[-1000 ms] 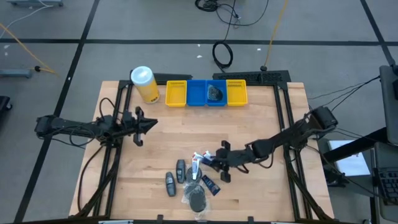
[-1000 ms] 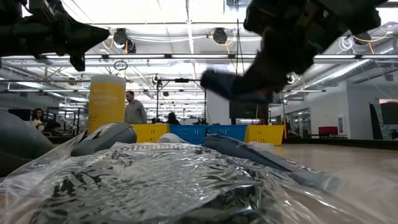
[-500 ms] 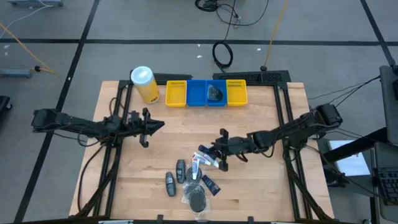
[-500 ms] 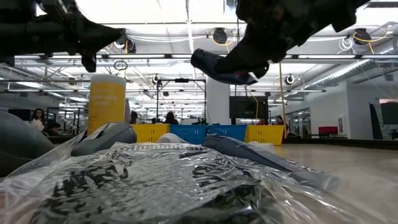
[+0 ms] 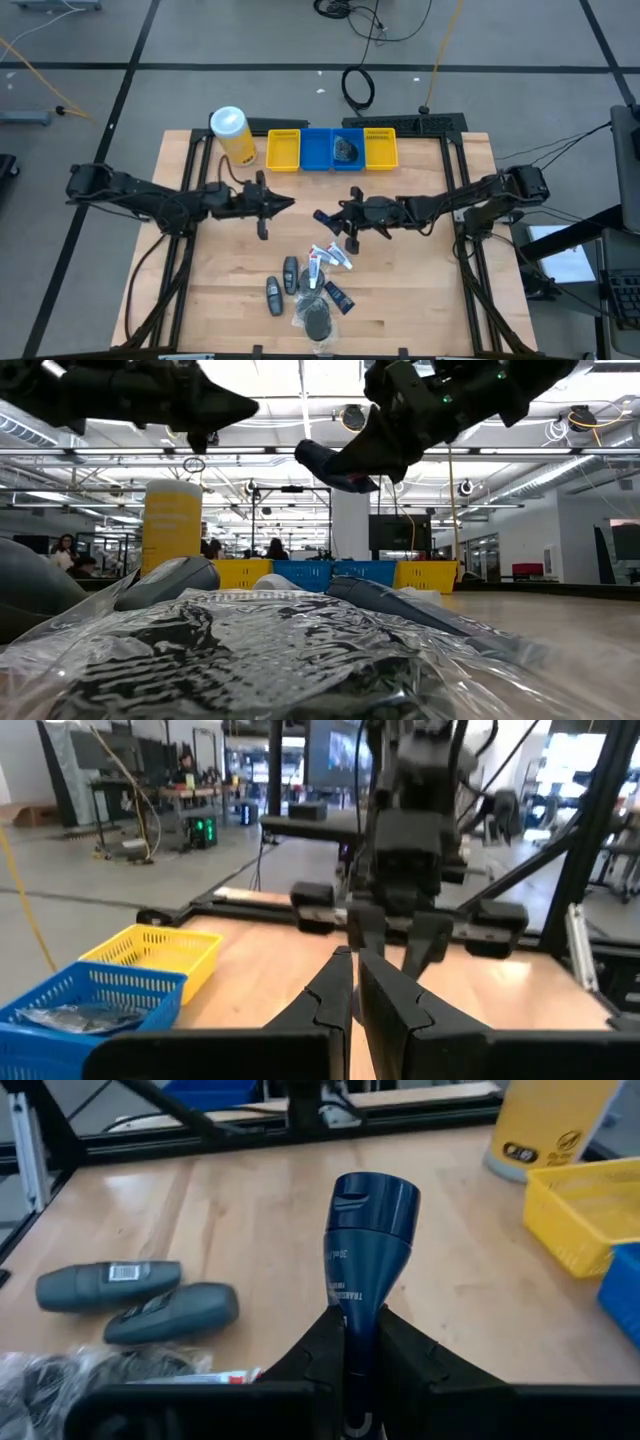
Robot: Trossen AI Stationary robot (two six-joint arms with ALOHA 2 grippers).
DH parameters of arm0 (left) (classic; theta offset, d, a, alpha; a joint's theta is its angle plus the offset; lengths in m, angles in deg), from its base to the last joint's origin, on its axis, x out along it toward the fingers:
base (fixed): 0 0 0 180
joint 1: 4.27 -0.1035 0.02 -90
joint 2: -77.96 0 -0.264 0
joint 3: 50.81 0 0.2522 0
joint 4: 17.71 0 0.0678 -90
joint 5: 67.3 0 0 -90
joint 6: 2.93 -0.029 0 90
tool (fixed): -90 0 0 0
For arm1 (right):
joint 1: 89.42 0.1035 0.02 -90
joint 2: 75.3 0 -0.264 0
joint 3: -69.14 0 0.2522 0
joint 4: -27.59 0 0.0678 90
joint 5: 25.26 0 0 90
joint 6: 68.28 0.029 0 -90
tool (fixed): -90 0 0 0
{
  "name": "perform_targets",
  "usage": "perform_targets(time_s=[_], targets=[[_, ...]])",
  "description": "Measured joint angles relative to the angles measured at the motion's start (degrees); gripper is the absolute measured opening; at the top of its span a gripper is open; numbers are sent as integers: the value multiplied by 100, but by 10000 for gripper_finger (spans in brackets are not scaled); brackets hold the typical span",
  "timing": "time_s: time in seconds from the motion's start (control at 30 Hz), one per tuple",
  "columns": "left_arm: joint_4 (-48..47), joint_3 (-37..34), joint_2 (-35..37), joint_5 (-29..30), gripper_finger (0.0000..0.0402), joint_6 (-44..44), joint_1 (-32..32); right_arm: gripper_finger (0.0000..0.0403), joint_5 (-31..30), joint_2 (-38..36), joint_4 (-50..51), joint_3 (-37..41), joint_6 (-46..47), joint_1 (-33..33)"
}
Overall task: Pick & Place Travel size toiletries
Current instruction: Put the shave cream into the left blue bin
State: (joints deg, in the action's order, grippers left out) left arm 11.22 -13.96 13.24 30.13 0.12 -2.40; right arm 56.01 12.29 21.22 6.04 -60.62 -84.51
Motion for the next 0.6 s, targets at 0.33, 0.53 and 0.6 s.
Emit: perform_targets(time_s=[0.33, 0.53, 0.6], targets=[[-548, 675, -638, -150, 22, 37, -1, 30, 0, -477, -7, -4, -343, -158], [-569, 813, -656, -299, 23, -85, 0, 28, 2, -477, 36, -3, -406, -158], [-572, 814, -658, -303, 31, -146, 3, 30, 2, -478, 43, -2, -406, -158]])
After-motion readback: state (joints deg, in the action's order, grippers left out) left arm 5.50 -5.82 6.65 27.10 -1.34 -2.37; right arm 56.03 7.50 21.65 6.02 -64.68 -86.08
